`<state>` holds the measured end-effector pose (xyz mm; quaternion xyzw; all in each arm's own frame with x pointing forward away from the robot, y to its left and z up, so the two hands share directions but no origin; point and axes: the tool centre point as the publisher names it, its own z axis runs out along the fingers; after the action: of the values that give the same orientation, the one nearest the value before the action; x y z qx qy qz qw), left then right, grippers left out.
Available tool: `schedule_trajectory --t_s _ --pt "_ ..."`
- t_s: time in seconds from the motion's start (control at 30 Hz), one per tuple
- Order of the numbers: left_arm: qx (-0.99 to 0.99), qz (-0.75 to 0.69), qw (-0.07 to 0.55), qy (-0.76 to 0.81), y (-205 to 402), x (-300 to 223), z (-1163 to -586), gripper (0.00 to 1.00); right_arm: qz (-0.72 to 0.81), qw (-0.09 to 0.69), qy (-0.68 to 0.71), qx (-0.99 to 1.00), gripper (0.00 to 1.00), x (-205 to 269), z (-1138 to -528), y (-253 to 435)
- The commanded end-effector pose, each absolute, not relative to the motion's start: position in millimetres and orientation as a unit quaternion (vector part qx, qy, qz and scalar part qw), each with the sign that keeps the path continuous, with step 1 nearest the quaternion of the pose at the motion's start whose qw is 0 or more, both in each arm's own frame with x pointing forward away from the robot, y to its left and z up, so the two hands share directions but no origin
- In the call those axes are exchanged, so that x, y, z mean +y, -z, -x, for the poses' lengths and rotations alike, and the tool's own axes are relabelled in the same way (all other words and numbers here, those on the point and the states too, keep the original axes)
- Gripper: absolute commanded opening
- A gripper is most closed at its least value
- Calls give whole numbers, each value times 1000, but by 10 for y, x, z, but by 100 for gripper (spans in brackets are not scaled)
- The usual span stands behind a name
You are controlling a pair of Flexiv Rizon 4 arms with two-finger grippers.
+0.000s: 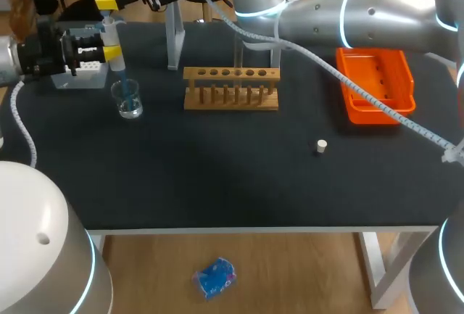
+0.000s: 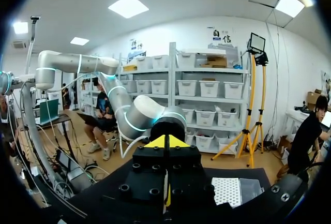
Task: Invert the test tube, pick up the pipette, mount the tip to pipette, aspirate from beaker and dispense into the tube, eject the tip, return the pipette, and cap with the stopper.
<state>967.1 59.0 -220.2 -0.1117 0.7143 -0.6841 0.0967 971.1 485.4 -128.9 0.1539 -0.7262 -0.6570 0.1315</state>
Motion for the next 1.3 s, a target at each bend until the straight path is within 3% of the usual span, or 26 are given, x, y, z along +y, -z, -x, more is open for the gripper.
schedule_trajectory --t_s 0.03,1.3 --pt "714 112 98 684 2179 589 -9676 0 -153 132 656 -728 0 4836 -9700 1319" --pt "714 112 98 684 2179 589 -9676 0 -133 149 653 -730 0 4840 -9649 1509"
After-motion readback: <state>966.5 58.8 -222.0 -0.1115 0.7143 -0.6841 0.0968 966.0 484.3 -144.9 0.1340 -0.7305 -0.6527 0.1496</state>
